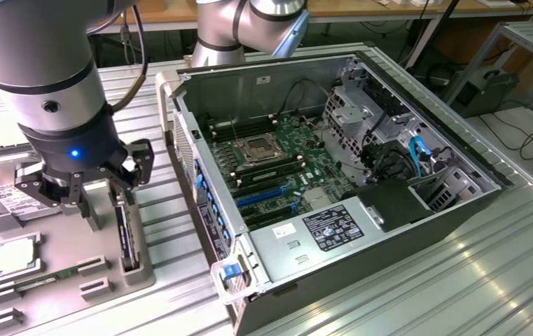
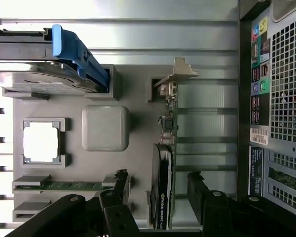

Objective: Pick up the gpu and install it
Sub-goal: 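Pick up the gpu and move the gpu toward the slot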

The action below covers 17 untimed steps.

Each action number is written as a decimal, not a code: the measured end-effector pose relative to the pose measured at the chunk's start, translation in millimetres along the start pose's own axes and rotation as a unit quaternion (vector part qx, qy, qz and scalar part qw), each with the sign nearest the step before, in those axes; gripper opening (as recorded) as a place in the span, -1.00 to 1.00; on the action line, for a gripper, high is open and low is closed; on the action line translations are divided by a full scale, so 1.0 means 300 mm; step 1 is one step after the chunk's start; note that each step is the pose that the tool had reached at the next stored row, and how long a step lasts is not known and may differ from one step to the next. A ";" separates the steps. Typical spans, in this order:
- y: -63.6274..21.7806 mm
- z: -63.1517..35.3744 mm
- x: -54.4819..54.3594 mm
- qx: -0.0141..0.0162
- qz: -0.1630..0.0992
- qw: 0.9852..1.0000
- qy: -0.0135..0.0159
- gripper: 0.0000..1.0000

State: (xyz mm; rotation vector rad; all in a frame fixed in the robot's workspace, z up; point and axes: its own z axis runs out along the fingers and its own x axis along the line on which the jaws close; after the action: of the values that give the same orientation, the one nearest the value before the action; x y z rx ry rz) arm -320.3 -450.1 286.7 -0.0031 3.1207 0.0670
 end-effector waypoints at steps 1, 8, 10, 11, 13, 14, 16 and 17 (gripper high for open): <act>-0.001 0.002 0.000 0.000 0.000 1.000 0.000 0.21; -0.005 0.015 0.000 0.000 -0.001 1.000 0.000 0.21; -0.007 0.020 0.000 0.000 -0.001 1.000 0.000 0.21; -0.008 0.021 0.000 0.000 -0.001 1.000 0.000 0.21; -0.010 0.026 0.001 0.000 -0.002 1.000 0.000 0.21; -0.011 0.029 0.001 0.000 -0.002 1.000 0.000 0.21; -0.012 0.035 0.001 0.000 -0.002 1.000 0.000 0.21; -0.012 0.038 0.001 0.000 -0.002 1.000 0.000 0.21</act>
State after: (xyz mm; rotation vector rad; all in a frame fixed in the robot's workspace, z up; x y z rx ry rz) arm -320.3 -453.3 275.1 -0.0091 3.1207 0.0671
